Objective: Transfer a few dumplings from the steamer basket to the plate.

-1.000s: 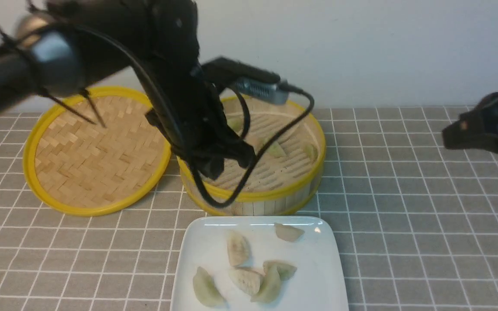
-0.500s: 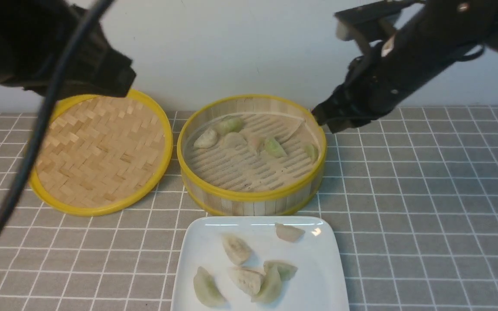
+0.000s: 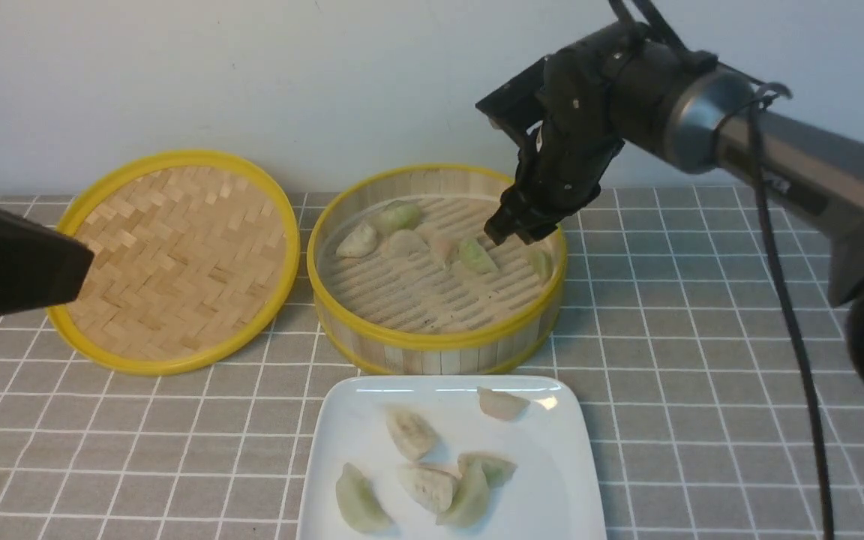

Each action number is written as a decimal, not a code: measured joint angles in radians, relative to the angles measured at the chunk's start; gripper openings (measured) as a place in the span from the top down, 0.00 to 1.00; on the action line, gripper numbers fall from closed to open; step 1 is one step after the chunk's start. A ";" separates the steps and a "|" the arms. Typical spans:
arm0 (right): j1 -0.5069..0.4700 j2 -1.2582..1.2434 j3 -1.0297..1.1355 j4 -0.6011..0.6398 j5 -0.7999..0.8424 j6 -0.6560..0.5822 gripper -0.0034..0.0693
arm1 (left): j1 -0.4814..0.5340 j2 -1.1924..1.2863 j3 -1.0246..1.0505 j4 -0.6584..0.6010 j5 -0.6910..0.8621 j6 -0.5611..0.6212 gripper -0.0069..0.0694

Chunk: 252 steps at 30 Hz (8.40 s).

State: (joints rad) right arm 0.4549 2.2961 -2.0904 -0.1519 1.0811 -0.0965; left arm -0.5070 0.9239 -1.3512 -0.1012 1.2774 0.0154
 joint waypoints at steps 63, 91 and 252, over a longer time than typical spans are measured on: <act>0.178 -0.311 0.387 0.347 0.168 -0.004 0.80 | 0.000 -0.007 0.074 0.053 -0.001 -0.007 0.92; 0.108 -0.081 -0.067 0.221 0.156 0.149 0.28 | 0.000 -0.007 0.081 0.052 -0.001 0.013 0.92; 0.220 -2.315 1.539 -0.247 -0.497 0.585 0.97 | 0.000 -0.581 0.407 -0.252 -0.398 0.047 0.92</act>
State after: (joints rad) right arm 0.6747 -0.0185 -0.5514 -0.3989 0.5842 0.4889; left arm -0.5070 0.3434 -0.9444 -0.3536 0.8790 0.0623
